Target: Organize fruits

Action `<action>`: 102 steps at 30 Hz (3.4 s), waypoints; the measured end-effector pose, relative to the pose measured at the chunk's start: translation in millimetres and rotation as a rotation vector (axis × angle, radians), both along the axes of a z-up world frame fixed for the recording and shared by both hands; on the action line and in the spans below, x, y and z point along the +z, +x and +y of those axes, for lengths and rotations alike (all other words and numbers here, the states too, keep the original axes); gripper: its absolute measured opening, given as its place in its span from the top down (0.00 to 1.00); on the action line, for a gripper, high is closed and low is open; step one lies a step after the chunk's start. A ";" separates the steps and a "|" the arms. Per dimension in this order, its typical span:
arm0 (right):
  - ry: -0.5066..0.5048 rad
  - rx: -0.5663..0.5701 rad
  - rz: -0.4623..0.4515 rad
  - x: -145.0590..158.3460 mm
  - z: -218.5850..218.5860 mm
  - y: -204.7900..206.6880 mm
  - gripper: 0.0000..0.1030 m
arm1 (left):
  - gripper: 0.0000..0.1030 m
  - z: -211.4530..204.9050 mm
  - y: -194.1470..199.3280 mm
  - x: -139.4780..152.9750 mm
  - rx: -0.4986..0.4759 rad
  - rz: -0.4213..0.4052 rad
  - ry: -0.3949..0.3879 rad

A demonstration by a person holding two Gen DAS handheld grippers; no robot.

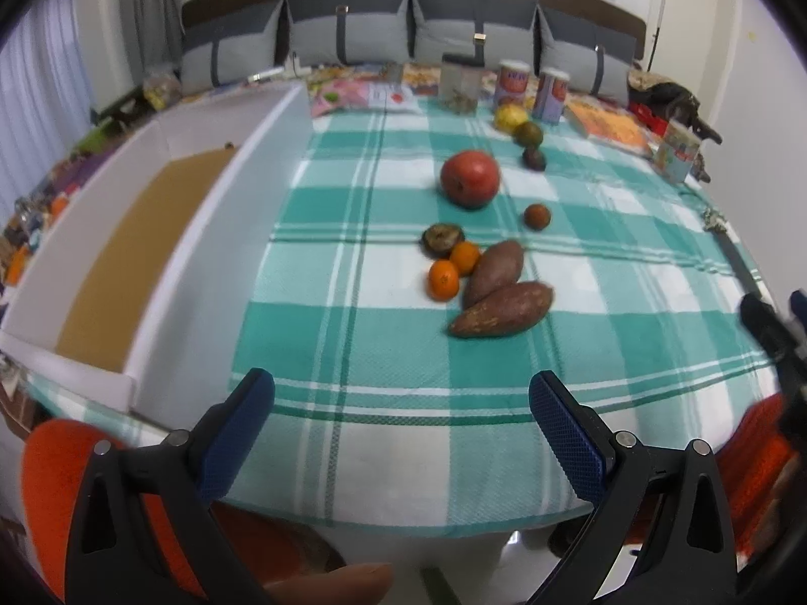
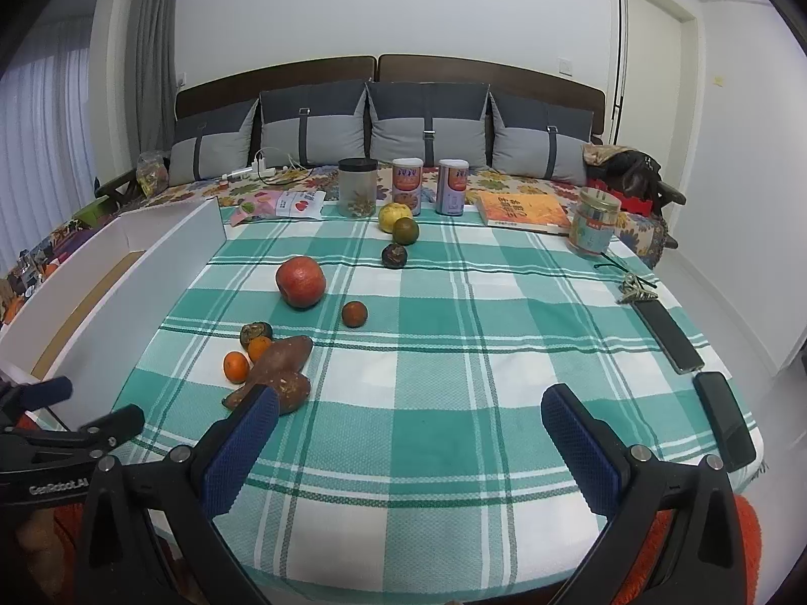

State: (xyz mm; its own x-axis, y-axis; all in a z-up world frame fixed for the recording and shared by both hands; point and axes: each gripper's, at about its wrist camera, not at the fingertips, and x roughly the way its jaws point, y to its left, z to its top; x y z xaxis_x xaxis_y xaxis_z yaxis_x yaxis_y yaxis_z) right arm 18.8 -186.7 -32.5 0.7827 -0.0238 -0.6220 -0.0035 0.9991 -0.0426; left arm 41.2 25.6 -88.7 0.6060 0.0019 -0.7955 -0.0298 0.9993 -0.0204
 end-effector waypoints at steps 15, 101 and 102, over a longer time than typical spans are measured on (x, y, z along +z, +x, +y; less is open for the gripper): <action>-0.009 0.124 0.232 -105.6 7.2 66.3 0.00 | 0.00 6.5 68.7 -96.6 -0.028 0.147 0.043; 0.373 0.166 0.555 -118.4 42.1 130.2 0.59 | 0.77 61.6 72.5 -30.0 -0.158 0.042 -0.347; 0.391 0.184 0.538 -105.5 42.4 129.3 0.59 | 0.77 67.6 69.8 -15.8 -0.157 0.034 -0.392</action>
State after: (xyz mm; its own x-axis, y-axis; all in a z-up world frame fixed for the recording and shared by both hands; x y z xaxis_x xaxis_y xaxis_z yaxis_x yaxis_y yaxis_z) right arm 148.1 -144.3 -138.0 0.3323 0.3850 -0.8610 -0.0942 0.9219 0.3759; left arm 111.0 93.2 -104.5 0.5482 -0.3945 -0.7375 0.1145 0.9088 -0.4011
